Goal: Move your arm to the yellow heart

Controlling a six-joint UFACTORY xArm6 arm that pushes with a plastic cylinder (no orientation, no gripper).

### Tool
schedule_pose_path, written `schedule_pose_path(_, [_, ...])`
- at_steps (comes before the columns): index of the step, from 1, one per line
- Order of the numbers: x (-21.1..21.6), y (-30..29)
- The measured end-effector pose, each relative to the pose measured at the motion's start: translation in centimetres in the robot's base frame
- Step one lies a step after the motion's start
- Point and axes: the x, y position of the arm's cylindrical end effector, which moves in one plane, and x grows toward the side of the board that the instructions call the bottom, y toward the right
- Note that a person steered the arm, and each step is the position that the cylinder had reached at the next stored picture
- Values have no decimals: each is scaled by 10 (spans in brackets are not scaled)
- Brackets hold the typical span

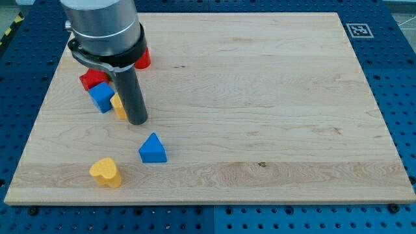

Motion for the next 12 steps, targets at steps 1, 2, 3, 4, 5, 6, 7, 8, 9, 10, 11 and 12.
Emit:
schedule_pose_path(1, [0, 12])
schedule_pose_path(2, [17, 67])
schedule_pose_path(3, [78, 92])
schedule_pose_path(4, [132, 93])
schedule_pose_path(5, [132, 93])
schedule_pose_path(6, [131, 78])
schedule_pose_path(7, [131, 50])
schedule_pose_path(8, [132, 12])
schedule_pose_path(9, [132, -13])
schedule_pose_path(10, [132, -37])
schedule_pose_path(11, [132, -48])
schedule_pose_path(12, [122, -47])
